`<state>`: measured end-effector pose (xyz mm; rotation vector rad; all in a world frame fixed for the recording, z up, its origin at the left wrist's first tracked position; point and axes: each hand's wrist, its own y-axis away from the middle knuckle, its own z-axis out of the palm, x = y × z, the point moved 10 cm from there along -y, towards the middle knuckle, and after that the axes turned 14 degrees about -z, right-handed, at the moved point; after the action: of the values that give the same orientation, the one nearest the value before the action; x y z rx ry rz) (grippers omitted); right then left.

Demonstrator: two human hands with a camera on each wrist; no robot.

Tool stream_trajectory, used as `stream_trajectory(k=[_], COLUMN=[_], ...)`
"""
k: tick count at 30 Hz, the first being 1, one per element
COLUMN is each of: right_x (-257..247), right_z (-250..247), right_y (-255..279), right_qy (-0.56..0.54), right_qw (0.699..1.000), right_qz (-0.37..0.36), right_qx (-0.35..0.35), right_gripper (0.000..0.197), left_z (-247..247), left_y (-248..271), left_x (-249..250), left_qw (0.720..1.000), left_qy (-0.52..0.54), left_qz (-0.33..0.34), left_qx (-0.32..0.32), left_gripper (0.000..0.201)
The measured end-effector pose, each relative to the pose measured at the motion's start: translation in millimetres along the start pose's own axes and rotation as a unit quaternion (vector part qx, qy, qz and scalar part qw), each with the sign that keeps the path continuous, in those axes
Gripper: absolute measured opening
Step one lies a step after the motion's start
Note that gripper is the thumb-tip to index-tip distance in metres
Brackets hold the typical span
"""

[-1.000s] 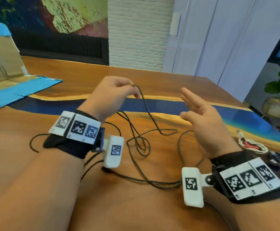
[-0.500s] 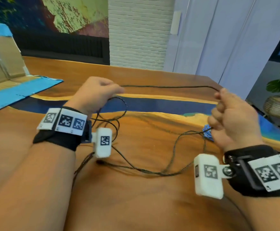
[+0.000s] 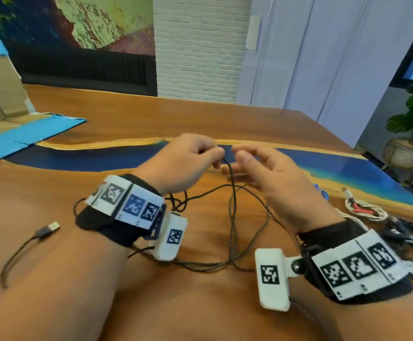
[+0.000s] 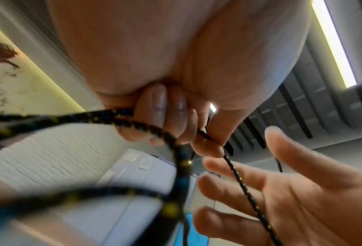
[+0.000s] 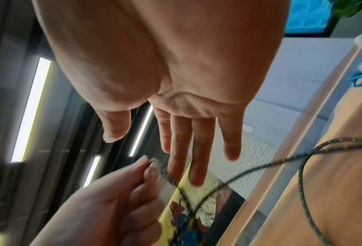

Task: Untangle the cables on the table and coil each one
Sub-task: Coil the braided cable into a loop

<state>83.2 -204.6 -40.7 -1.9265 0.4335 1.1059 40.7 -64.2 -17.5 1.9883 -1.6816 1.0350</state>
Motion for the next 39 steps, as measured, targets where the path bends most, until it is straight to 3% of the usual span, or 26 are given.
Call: stream_trajectory(k=[2,3,6,8,12,16,19,22,24,27,29,31,34,39], right_x=[5,9,20,17,3,2,14,35,33,16,9,9,2,7], right_z=[21,20,-29,-65,-85,-106,-110,-87,-70,-43,-17,3,2,-34], right_y=[4,5,5,5,6,13,13,5,3,0,-2,0,1,0], right_qy=[-0.031,-0.051,-0.081,-0.052,0.060,0.089,0.124,0.195,0.278,0.384,0.371,0.262,0.161,0.129], right_qw=[0.999,0.998,0.982,0.970,0.950,0.924,0.932,0.964,0.955,0.922,0.928,0.964,0.986,0.985], right_qz=[0.023,0.037,0.066,0.034,-0.061,-0.072,-0.033,0.042,0.062,0.035,0.005,-0.014,-0.044,-0.031], right_qx=[-0.032,-0.009,0.155,0.237,0.300,0.365,0.338,0.174,0.082,0.010,-0.039,-0.049,0.024,0.113], right_gripper=[0.025,0.016,0.011,0.012,0.014,0.014,0.014,0.019,0.037,0.067,0.068,0.052,0.016,0.022], left_z=[15,18,5,-10,-32,-33,-35,-30,-22,0,13,21,24,15], left_y=[2,1,-2,-4,-7,-10,-7,-4,-4,-4,-4,-2,-2,-4], left_x=[5,3,-15,-28,-42,-53,-47,-38,-32,-23,-19,-15,-17,-26], left_qw=[1.000,1.000,0.998,0.995,0.993,0.992,0.991,0.981,0.983,0.991,0.992,0.991,0.982,0.977], left_qy=[-0.006,0.000,0.027,0.049,0.047,0.021,0.083,0.170,0.170,0.115,0.102,0.105,0.153,0.172], left_qz=[0.007,0.000,-0.047,-0.075,-0.104,-0.126,-0.103,-0.090,-0.070,-0.055,-0.053,-0.047,-0.059,-0.057], left_qx=[-0.023,-0.031,-0.038,-0.032,0.015,0.013,0.001,-0.015,-0.018,-0.036,-0.054,-0.070,-0.092,-0.114], left_gripper=[0.035,0.035,0.047,0.053,0.052,0.049,0.038,0.029,0.025,0.019,0.017,0.015,0.016,0.017])
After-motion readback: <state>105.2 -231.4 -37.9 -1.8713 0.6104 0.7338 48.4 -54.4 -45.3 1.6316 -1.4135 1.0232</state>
